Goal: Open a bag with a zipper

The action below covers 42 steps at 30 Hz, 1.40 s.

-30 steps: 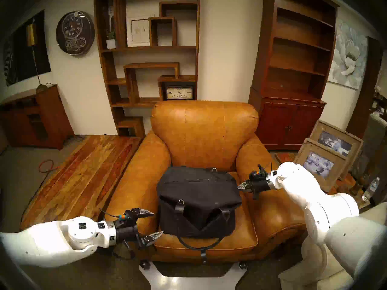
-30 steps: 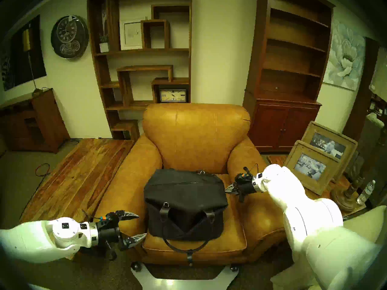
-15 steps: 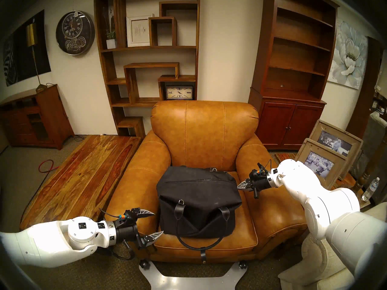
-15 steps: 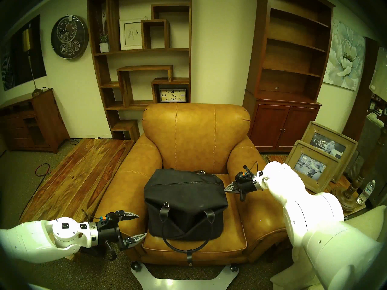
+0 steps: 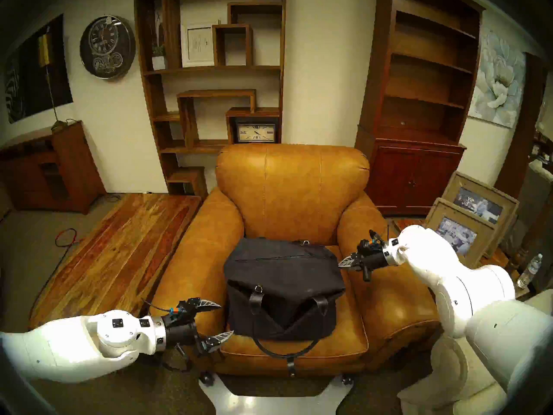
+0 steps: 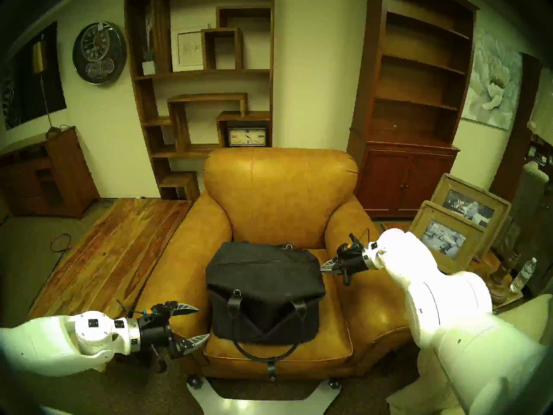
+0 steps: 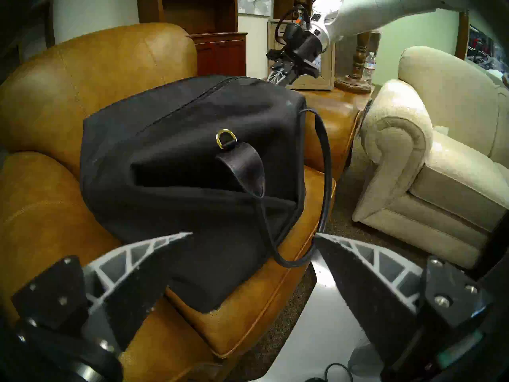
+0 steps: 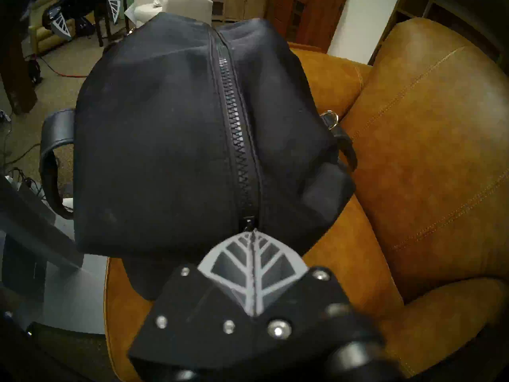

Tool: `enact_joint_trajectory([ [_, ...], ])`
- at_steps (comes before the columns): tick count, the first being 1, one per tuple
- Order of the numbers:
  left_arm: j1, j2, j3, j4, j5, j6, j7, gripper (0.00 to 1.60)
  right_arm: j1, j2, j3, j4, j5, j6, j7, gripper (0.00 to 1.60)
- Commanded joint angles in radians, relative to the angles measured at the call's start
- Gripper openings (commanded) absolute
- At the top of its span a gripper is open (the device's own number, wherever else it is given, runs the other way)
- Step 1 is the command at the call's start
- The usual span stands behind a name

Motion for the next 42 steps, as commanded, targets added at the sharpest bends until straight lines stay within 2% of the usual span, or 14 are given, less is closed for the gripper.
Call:
enact_joint_trajectory([
  [1,-0.003,0.001,-0.004,-0.008,0.0,-0.008,-0.001,1.6,0.054,-0.009,0.001,-0.031,0.004,0.024,0.032,0.0],
  [16,-0.005,0.002,0.0,-0.008,-0.001,-0.01,0.0,1.6,0.055,-0.026,-0.012,-0.1,-0.015,0.072,0.088,0.0],
  [17,-0.005,0.002,0.0,-0.008,-0.001,-0.01,0.0,1.6,0.041,-0.02,-0.009,-0.116,-0.014,0.075,0.089,0.04],
  [18,-0.006,0.003,0.001,-0.008,-0.001,-0.01,0.0,1.6,0.025,-0.014,-0.002,-0.135,-0.008,0.09,0.089,0.48],
  [19,-0.006,0.003,0.001,-0.008,-0.001,-0.011,0.0,1.6,0.012,-0.007,0.004,-0.152,-0.002,0.095,0.092,0.55],
  [22,-0.006,0.003,0.001,-0.008,-0.001,-0.011,0.0,1.6,-0.01,0.009,0.008,-0.18,-0.002,0.115,0.097,0.61],
  [27,-0.007,0.003,0.003,-0.008,-0.002,-0.01,0.001,1.6,-0.039,0.046,0.027,-0.2,0.018,0.133,0.17,0.78],
  [28,-0.008,0.003,0.003,-0.008,-0.002,-0.01,0.001,1.6,-0.057,0.055,0.038,-0.22,0.029,0.144,0.199,0.9],
  [30,-0.008,0.004,0.004,-0.008,-0.002,-0.011,0.001,1.6,-0.087,0.06,0.046,-0.259,0.031,0.154,0.204,0.92],
  [38,-0.009,0.004,0.005,-0.008,-0.003,-0.011,0.001,1.6,-0.209,0.05,0.102,-0.359,0.063,0.09,0.108,0.94],
  [39,-0.01,0.004,0.006,-0.008,-0.003,-0.011,0.001,1.6,-0.236,0.05,0.112,-0.38,0.066,0.082,0.092,1.05],
  [40,-0.01,0.004,0.006,-0.008,-0.003,-0.01,0.002,1.6,-0.25,0.04,0.169,-0.337,0.136,0.092,0.115,1.38],
  [41,-0.011,0.004,0.007,-0.008,-0.003,-0.009,0.002,1.6,-0.274,0.04,0.188,-0.341,0.155,0.081,0.112,1.49],
  [42,-0.011,0.004,0.007,-0.008,-0.003,-0.009,0.002,1.6,-0.274,0.04,0.188,-0.341,0.155,0.081,0.112,1.49],
])
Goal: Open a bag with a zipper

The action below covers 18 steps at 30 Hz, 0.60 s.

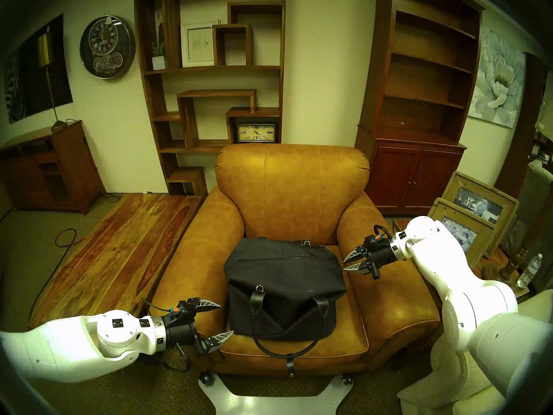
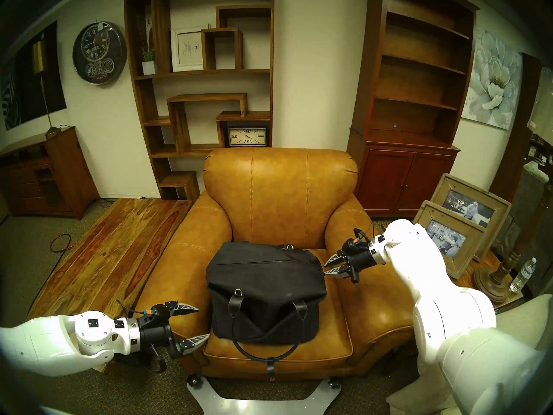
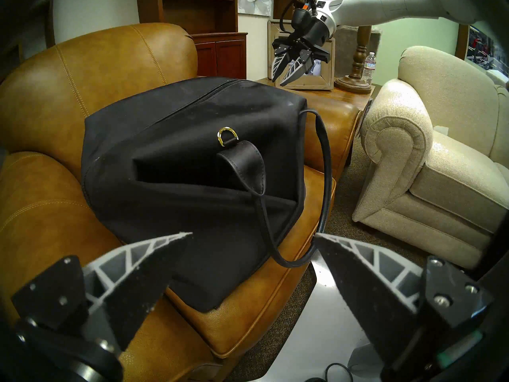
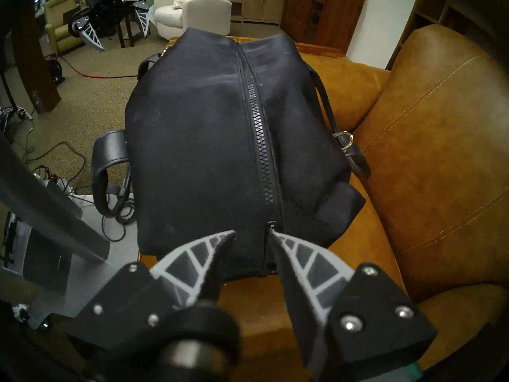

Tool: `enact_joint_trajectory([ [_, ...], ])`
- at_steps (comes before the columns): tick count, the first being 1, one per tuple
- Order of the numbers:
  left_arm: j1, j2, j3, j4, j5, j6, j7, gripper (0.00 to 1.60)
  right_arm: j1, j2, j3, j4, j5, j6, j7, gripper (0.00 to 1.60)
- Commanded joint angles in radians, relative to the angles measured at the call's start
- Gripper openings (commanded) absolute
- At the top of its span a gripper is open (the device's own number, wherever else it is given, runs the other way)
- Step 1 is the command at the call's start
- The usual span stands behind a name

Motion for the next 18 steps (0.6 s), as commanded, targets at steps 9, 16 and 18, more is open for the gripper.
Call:
enact_joint_trajectory([
  [9,-0.005,0.001,-0.001,-0.008,0.0,-0.007,-0.001,1.6,-0.227,-0.029,0.242,-0.077,0.272,-0.065,-0.046,1.6],
  [16,-0.006,0.002,0.001,-0.008,-0.001,-0.008,0.0,1.6,-0.316,-0.065,0.338,-0.179,0.405,-0.009,-0.003,1.6],
  [18,-0.006,0.002,0.001,-0.008,-0.001,-0.009,0.0,1.6,-0.337,-0.072,0.352,-0.211,0.419,0.025,0.004,1.6],
])
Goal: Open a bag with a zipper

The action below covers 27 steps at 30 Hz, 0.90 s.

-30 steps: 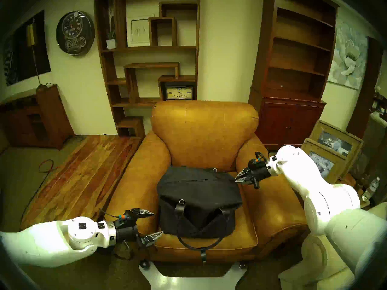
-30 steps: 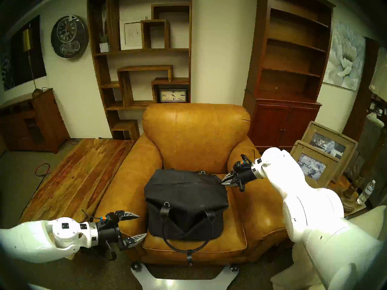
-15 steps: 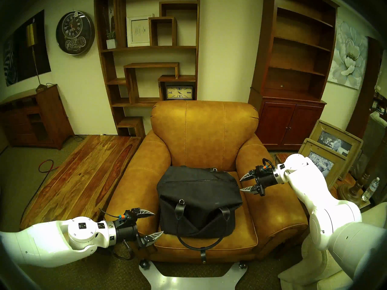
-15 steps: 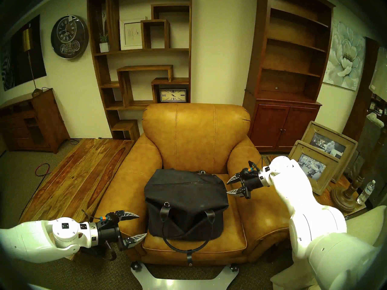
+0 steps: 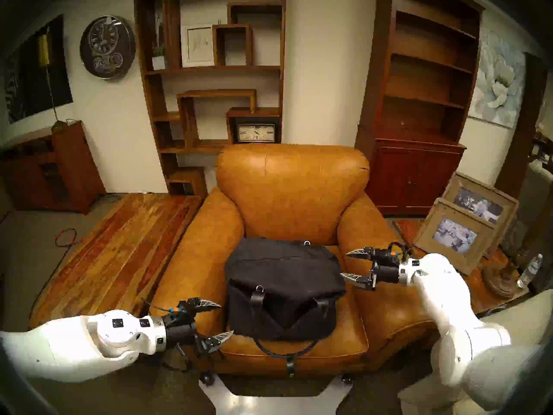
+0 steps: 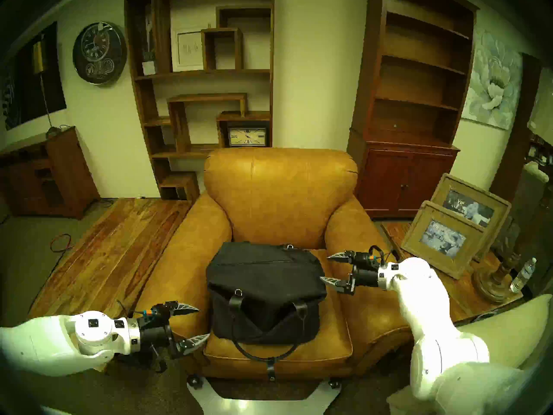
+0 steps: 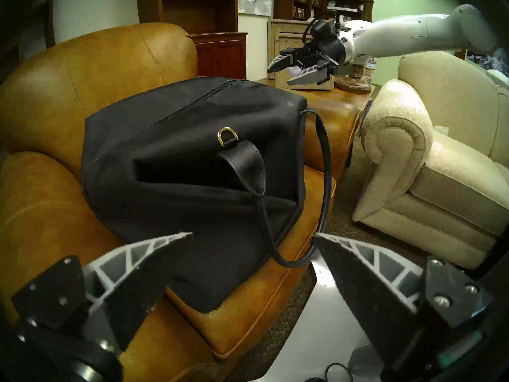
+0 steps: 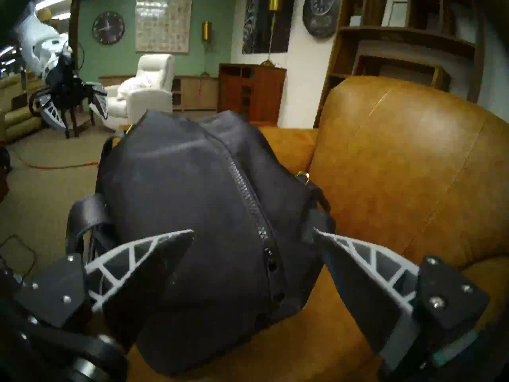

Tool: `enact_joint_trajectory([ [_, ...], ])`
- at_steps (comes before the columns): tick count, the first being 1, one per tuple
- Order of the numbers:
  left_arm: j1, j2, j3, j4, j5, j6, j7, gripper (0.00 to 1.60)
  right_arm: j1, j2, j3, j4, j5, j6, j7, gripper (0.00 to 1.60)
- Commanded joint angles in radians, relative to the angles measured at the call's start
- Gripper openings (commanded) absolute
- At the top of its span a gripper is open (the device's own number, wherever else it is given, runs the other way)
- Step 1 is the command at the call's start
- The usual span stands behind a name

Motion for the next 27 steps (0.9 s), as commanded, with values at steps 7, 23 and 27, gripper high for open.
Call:
enact_joint_trajectory([
  [7,-0.003,0.002,-0.002,-0.008,0.0,-0.011,-0.001,1.6,-0.12,-0.034,0.087,-0.157,0.103,0.202,0.047,1.6],
  [23,-0.006,0.003,0.002,-0.008,-0.002,-0.01,0.0,1.6,0.068,-0.003,0.112,0.171,0.098,0.202,0.03,1.6],
  [27,-0.007,0.003,0.003,-0.008,-0.002,-0.01,0.0,1.6,0.1,0.003,0.108,0.256,0.083,0.192,0.026,1.6],
])
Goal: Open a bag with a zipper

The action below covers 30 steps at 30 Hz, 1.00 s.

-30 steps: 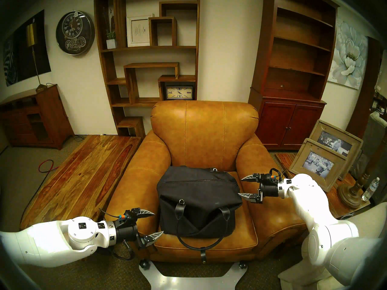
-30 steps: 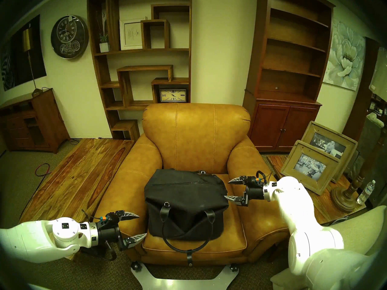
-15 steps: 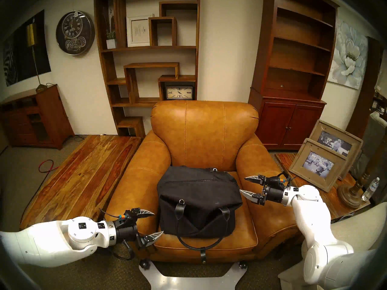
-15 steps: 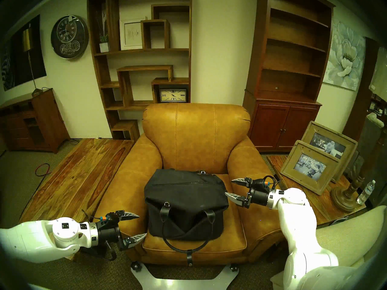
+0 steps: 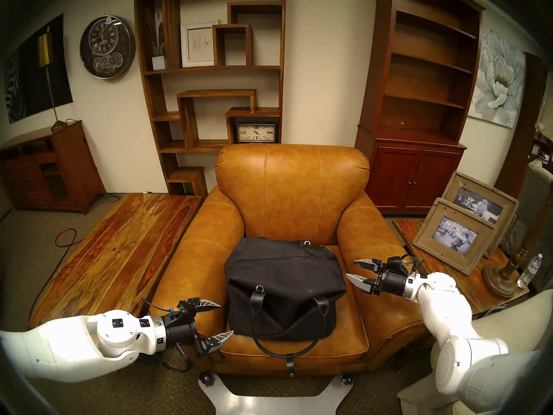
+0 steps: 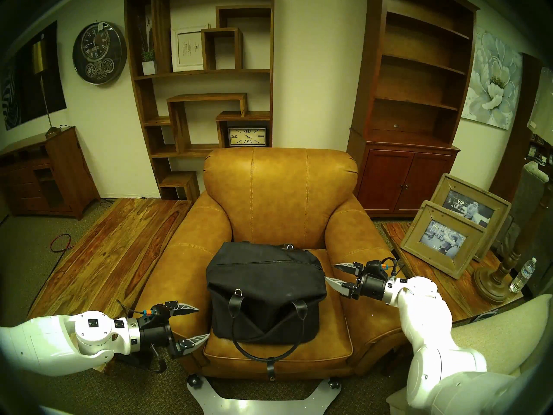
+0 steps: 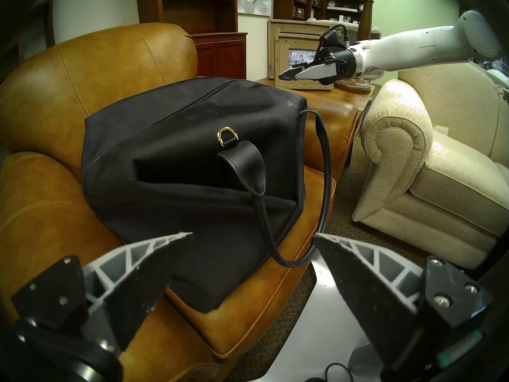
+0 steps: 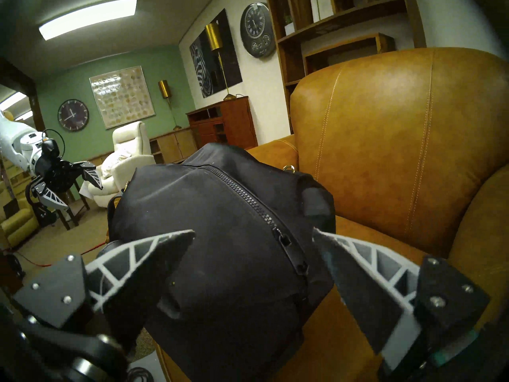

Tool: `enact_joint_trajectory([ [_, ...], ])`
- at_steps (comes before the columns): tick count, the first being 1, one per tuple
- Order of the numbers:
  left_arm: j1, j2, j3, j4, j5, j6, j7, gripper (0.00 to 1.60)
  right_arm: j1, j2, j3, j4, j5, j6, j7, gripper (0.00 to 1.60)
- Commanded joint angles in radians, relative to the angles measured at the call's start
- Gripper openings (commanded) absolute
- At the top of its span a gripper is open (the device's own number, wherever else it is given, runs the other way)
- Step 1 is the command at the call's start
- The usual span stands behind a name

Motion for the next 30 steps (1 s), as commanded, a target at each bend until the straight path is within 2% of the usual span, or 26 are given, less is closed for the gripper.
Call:
enact_joint_trajectory([
  [1,-0.003,0.001,-0.003,-0.008,0.0,-0.008,-0.001,1.6,0.105,0.011,-0.004,0.123,0.0,-0.025,-0.006,1.6],
  [6,-0.004,0.001,-0.002,-0.008,0.0,-0.008,-0.001,1.6,0.145,0.0,-0.007,0.222,-0.003,-0.06,-0.013,1.6],
  [14,-0.006,0.001,0.0,-0.008,-0.001,-0.008,0.0,1.6,0.185,-0.013,-0.022,0.284,-0.02,-0.074,-0.066,1.6],
  [30,-0.009,0.003,0.005,-0.008,-0.002,-0.008,0.001,1.6,0.233,-0.006,-0.047,0.379,-0.059,-0.077,-0.108,1.6],
])
